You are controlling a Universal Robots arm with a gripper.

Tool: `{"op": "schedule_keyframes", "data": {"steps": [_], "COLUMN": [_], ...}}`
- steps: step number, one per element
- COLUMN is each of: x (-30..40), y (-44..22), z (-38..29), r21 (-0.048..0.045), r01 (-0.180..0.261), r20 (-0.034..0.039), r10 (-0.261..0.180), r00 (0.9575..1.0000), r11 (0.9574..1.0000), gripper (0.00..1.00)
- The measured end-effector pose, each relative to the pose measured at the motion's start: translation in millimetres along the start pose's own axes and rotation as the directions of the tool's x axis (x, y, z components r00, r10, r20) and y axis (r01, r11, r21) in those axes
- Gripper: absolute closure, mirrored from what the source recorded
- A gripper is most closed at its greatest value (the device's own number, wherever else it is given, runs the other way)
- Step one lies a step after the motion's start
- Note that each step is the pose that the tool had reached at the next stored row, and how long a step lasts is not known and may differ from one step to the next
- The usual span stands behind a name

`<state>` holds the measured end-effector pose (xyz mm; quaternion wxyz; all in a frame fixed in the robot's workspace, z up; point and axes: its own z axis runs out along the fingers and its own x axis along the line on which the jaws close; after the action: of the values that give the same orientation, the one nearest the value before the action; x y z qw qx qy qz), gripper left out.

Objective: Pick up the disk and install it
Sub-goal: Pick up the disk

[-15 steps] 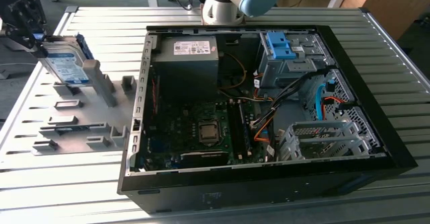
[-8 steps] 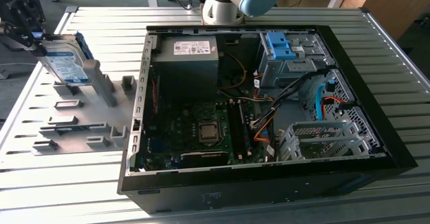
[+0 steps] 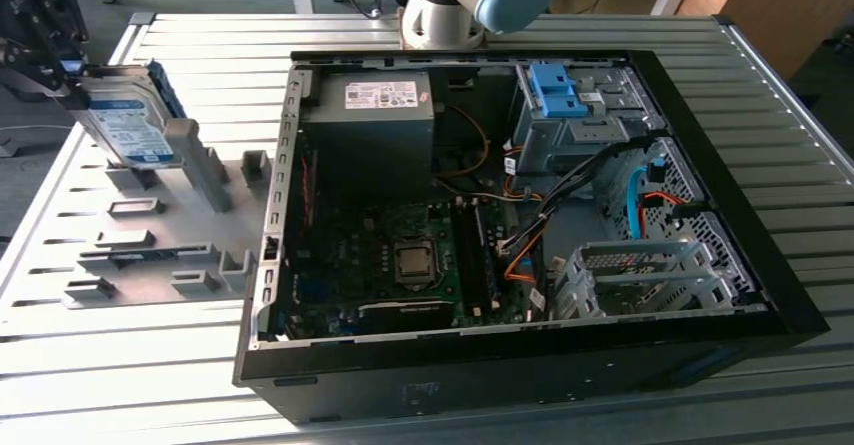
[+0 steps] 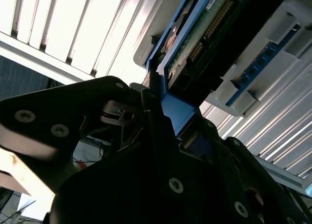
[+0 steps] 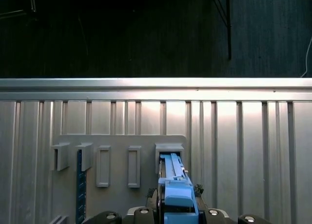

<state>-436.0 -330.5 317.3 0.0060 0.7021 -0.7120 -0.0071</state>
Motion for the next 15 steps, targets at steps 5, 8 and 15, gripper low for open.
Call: {"op": "schedule_keyframes", "data": {"steps": [5,8,15], "x": [0.0,-0.1,-0.1], "y": [0.1,0.1,0.2], "z": [-3.5,-5.0,-8.1], "r21": [0.0,0.0,0.0], "r01": [0.0,0.0,0.0], "r20": [0.0,0.0,0.0], "r10": [0.0,0.0,0.0], "r00": [1.0,1.0,1.0], "r11": [1.0,1.0,1.0], "gripper": [0.64,0.64,0.64]}}
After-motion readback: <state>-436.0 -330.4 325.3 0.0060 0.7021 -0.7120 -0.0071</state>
